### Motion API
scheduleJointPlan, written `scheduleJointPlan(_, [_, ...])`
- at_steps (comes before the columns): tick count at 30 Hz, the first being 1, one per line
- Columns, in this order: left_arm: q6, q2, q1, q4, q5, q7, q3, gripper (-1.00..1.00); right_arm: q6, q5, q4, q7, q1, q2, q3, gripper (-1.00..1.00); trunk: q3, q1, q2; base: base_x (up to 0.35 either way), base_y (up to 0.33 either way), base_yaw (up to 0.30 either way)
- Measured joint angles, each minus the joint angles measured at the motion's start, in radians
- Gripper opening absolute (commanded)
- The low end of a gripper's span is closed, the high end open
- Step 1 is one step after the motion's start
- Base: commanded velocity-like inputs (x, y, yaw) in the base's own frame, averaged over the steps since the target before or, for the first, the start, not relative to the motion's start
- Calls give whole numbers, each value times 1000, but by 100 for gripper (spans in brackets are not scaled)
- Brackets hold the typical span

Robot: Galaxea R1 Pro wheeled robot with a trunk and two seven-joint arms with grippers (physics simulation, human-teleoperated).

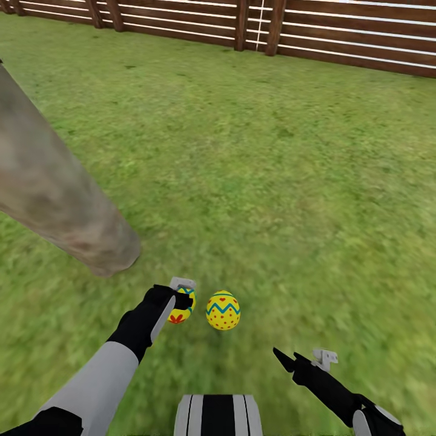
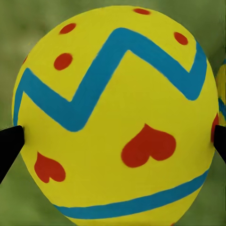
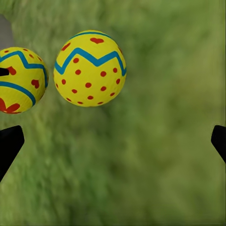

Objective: Take the three Easter eggs out of the wicker basket on the lawn in the garden, then place them on the lawn next to a single tree (choose any tree) so that all three eggs are next to the same tree and none are left in the basket.

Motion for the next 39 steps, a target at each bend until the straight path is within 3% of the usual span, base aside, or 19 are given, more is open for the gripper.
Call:
scheduleJointPlan(15, [-32,3,2,-3,0,20,0,-100,0,1,0,-5,0,0,0,100,-58,7,-4,0,0,0])
scheduleJointPlan(22, [-35,3,2,-7,0,22,0,-100,0,0,0,-5,0,0,0,100,-70,8,-4,0,0,0])
scheduleJointPlan(29, [-34,2,1,-29,-2,21,0,-100,0,1,0,-5,0,0,0,100,-97,11,-6,0,0,0])
scheduleJointPlan(32, [-3,2,1,-60,-6,22,1,-100,0,0,0,-5,-1,0,0,100,-108,12,-7,0,0,0])
scheduleJointPlan(39, [-1,2,1,-61,-6,22,1,-100,0,1,0,-5,-1,0,-1,100,-108,12,-7,0,0,0])
